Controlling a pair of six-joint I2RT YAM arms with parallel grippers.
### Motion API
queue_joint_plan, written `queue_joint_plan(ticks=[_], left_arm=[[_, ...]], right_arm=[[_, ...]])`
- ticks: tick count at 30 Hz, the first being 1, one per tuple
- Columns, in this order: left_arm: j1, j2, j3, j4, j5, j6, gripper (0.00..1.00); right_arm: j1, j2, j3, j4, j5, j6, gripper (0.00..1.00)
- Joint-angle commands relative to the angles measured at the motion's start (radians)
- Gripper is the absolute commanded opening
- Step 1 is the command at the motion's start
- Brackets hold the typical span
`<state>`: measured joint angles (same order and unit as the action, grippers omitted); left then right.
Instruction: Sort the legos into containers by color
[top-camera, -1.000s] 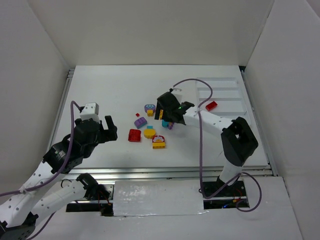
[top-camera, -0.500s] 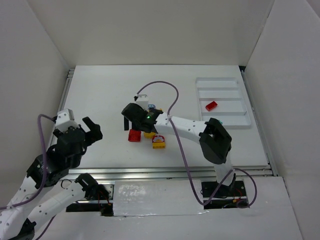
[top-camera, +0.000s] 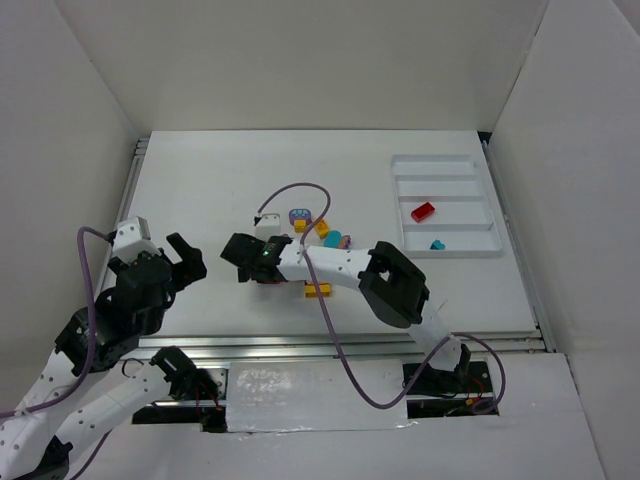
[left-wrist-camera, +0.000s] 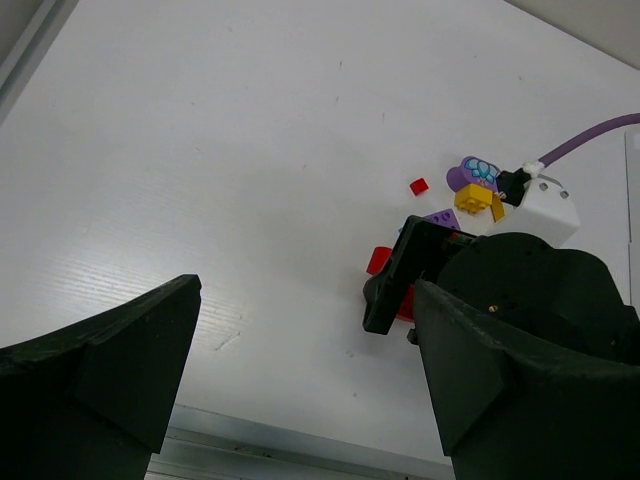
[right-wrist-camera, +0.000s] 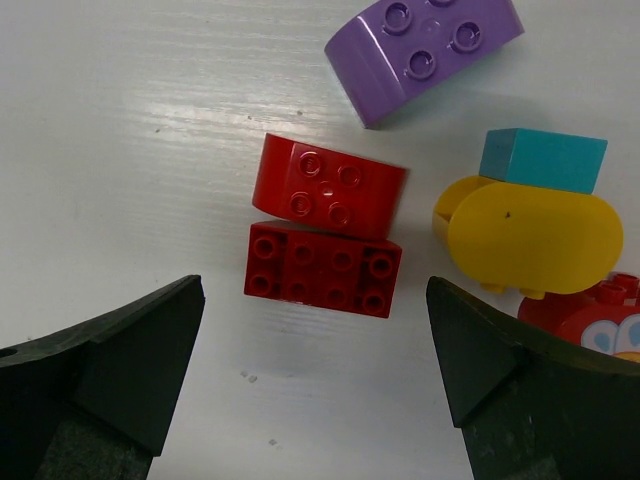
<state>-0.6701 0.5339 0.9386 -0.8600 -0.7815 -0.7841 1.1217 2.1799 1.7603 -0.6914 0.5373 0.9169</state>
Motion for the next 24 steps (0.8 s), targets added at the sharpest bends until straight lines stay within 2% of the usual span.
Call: queue_joint_plan(ticks=[1,9,13,15,16,19,22,24], left_arm=[[0.003,-0.009,0.022,0.041,0.005,0.028,1.0],[0.003,-0.015,0.019,0.052,0.018,0.039,1.0],[0.003,-0.018,0.017,0.055,0.021,0.042,1.0],[0.003,-0.017,0.016,0.056,0.022,0.045,0.99],[0.003,-0.015,0.017,0.058,0.024,0.045,1.0],[0.003,-0.014,0.016,0.058,0.024,0.048,1.0],[0.003,-0.012,0.017,0.061,0.022,0.049,1.0],[0.003,-0.012,0.016,0.061,0.021,0.049,1.0]], right_arm=[[0.006,0.017,0.031,-0.017,0.066,0.043,1.0],[0.004,0.075,0.059,0.01,0.015,0.025,0.98],[-0.003,0.09,0.057,0.021,0.0,0.023,0.94],[-0.005,0.087,0.039,0.035,-0.016,0.011,0.84],[-0.005,0.086,0.033,0.049,-0.02,0.007,0.7],[-0.002,0.061,0.022,0.053,-0.036,-0.006,0.52],[0.01,-0.008,0.002,0.076,-0.057,-0.024,0.41],[0.023,-0.093,-0.047,0.14,-0.082,-0.061,0.4]])
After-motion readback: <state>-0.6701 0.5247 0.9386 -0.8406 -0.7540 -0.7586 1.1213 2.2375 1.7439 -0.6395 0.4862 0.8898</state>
